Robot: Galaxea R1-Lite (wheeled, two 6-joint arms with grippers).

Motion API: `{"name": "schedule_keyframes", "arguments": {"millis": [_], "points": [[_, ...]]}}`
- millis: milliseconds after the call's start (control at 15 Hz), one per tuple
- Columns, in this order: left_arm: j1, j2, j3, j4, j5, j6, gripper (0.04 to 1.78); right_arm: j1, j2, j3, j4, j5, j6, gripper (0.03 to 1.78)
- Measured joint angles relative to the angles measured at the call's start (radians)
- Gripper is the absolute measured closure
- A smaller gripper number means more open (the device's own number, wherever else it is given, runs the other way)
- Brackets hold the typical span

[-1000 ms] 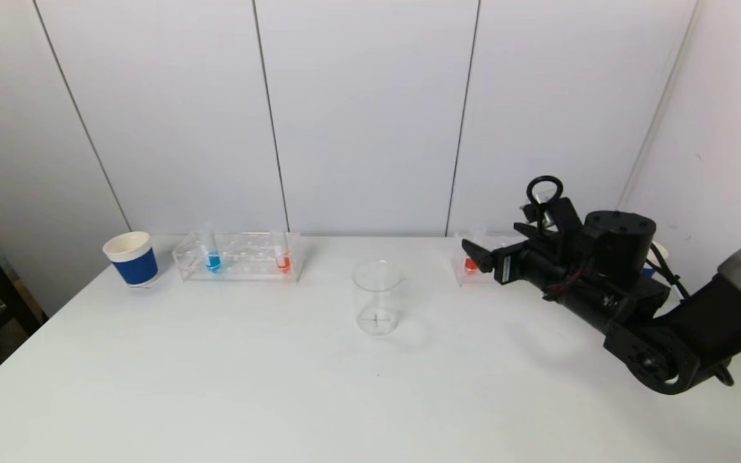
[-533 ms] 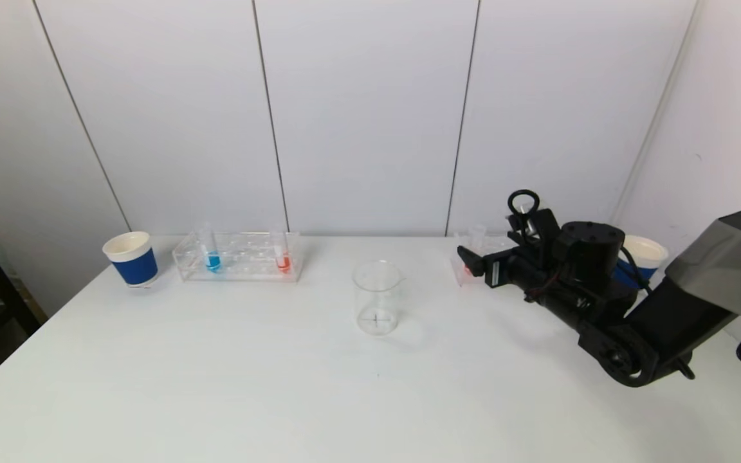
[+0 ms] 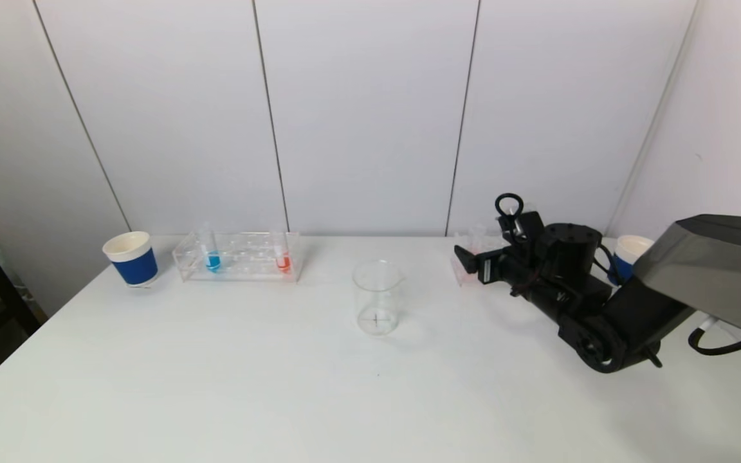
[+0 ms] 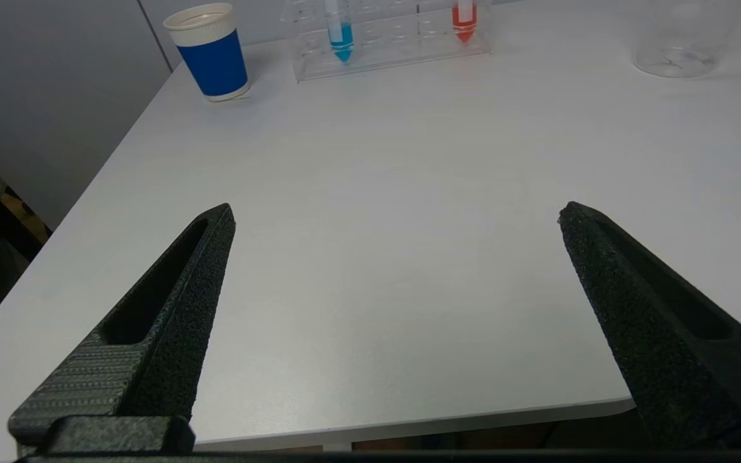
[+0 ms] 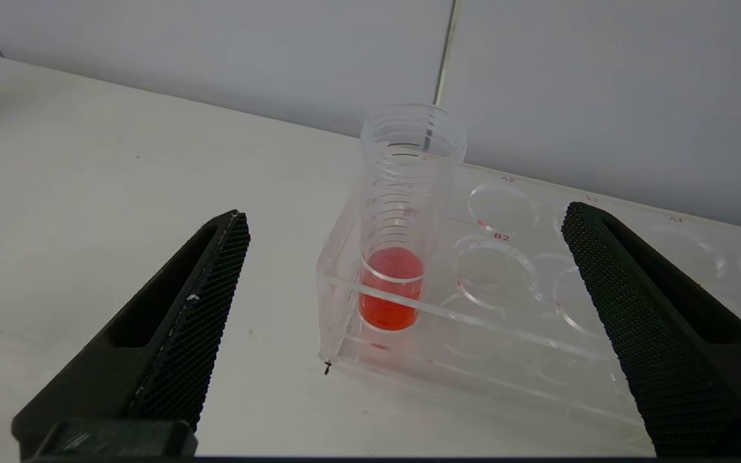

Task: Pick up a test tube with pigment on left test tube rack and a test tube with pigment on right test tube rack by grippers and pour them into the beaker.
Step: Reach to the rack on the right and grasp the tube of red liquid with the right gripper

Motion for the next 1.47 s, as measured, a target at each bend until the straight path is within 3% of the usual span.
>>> {"name": "schedule_keyframes", "arguments": {"millis": [933, 1467], "points": [[0.000, 0.000, 0.000, 0.000, 0.000, 0.000, 0.06, -0.011, 0.061, -0.094, 0.003, -0.076, 0.118, 0.04], [0.000, 0.000, 0.000, 0.000, 0.000, 0.000, 0.06, -0.002, 0.067, -0.103, 0.005, -0.084, 0.124, 0.04]]}}
